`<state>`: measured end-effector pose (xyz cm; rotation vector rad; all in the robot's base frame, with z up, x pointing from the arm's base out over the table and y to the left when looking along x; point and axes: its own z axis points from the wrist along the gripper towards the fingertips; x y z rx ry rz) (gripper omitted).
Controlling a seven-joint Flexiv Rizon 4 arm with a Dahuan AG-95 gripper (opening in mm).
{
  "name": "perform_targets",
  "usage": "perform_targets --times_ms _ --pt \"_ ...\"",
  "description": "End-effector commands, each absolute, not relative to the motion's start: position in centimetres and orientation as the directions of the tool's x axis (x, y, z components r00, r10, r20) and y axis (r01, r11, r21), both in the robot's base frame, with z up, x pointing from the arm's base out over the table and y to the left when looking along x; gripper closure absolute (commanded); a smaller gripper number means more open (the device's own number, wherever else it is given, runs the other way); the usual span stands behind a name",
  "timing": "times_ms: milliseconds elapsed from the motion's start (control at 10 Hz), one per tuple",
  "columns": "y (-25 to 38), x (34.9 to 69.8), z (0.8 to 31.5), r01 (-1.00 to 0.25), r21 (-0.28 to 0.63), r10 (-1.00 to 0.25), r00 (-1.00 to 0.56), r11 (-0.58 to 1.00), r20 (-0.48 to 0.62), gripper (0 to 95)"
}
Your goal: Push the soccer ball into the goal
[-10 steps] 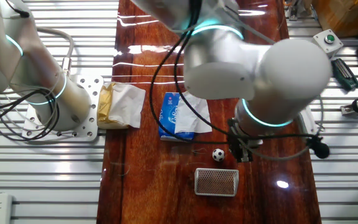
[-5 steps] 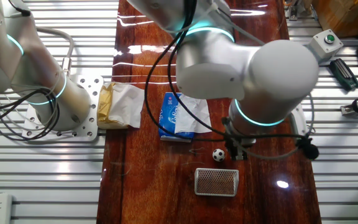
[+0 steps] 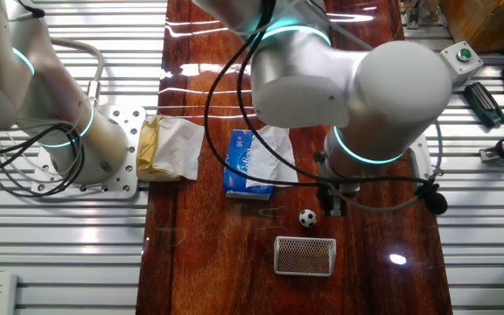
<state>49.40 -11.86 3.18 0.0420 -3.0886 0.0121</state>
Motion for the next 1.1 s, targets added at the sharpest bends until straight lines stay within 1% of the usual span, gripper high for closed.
perform_targets --times_ms 100,1100 --pt "-11.84 48.95 2.85 -0.044 -0.005 -0.044 -0.998 0.999 0.033 76.0" --pt "-11.75 48.48 2.46 -0.035 -0.004 -0.035 -0.999 0.999 0.036 76.0"
